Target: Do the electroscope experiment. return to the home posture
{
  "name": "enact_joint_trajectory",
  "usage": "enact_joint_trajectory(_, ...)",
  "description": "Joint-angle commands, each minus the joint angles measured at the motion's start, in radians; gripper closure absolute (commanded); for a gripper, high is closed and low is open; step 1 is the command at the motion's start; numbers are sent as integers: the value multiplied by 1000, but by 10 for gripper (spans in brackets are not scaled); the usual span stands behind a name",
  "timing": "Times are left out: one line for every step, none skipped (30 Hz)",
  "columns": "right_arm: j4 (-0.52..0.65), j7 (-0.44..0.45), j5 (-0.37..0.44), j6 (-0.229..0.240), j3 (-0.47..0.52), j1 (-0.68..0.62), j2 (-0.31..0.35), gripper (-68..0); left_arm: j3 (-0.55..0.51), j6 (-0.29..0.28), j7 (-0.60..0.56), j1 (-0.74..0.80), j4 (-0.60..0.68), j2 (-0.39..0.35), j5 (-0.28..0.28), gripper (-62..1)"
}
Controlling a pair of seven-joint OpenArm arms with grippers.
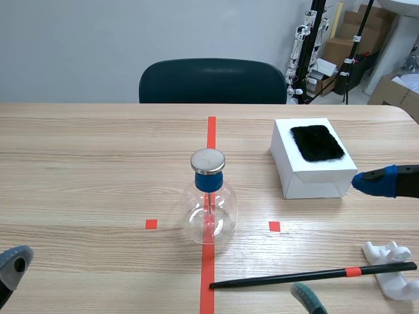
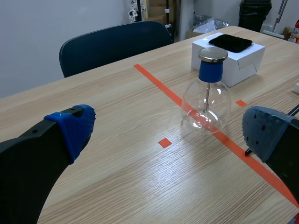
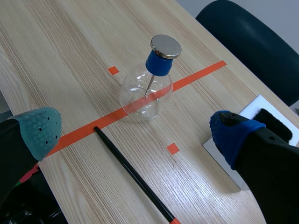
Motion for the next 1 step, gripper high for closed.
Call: enact_joint_trajectory(6,11,15,0,2,-2,-4,-679,-3,5,-15,3,17,0,-10,-623)
